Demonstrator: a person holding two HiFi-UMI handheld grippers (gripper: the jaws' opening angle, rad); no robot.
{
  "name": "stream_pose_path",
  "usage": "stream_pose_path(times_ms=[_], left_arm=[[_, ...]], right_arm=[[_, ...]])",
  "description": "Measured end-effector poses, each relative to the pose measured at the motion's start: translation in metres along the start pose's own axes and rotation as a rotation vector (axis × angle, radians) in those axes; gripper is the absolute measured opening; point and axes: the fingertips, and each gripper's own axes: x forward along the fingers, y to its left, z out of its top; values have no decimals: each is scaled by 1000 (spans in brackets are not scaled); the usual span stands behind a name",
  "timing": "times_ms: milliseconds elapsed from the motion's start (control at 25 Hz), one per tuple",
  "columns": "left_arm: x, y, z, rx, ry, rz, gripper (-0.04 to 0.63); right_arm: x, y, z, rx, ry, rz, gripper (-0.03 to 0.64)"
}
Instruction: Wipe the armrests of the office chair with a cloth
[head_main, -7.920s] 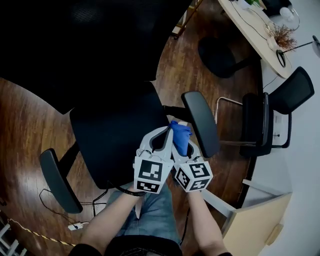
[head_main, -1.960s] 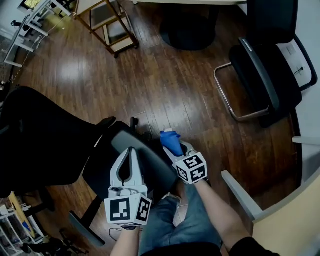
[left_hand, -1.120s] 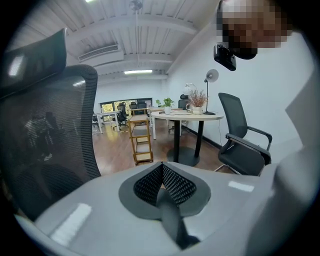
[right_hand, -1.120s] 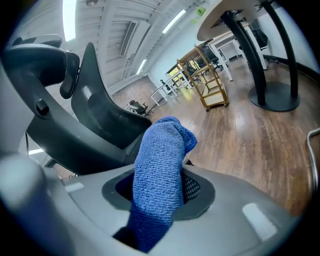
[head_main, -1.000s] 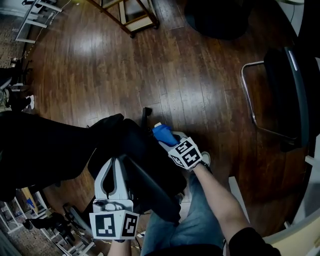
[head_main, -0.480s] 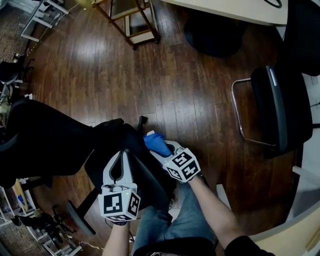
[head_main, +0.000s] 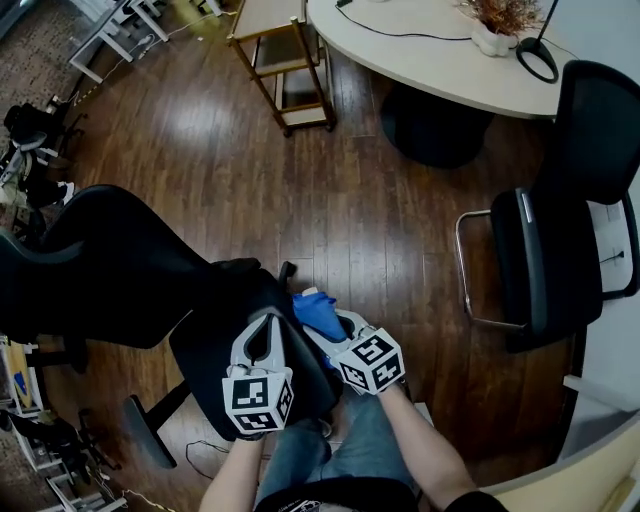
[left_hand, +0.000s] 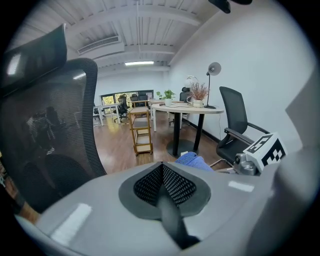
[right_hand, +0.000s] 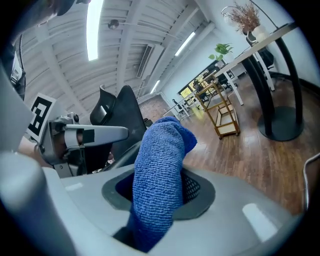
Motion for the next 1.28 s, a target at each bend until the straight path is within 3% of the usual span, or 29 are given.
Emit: stream_pose_path(times_ms=[200,360,640,1000,1280], left_arm=[[-26,-2,6,-23,-37,-30,3],[-57,4,23,-65,-109,-36,3],[-150,54,33,-142,-236,28,3],[-298,130,5,-200,-391,110,4],[-379,154,-32,-240,-445,102,3]], right_arm=[[-23,11,15,-79,-3,-80,140],[-48,39,55,-208,-76,-183,140],[-55,173,102,-344,-217,-151,140],[-27,355,78,-465,-279,-46,138],[-24,435,37,-506,-284,-73,137]])
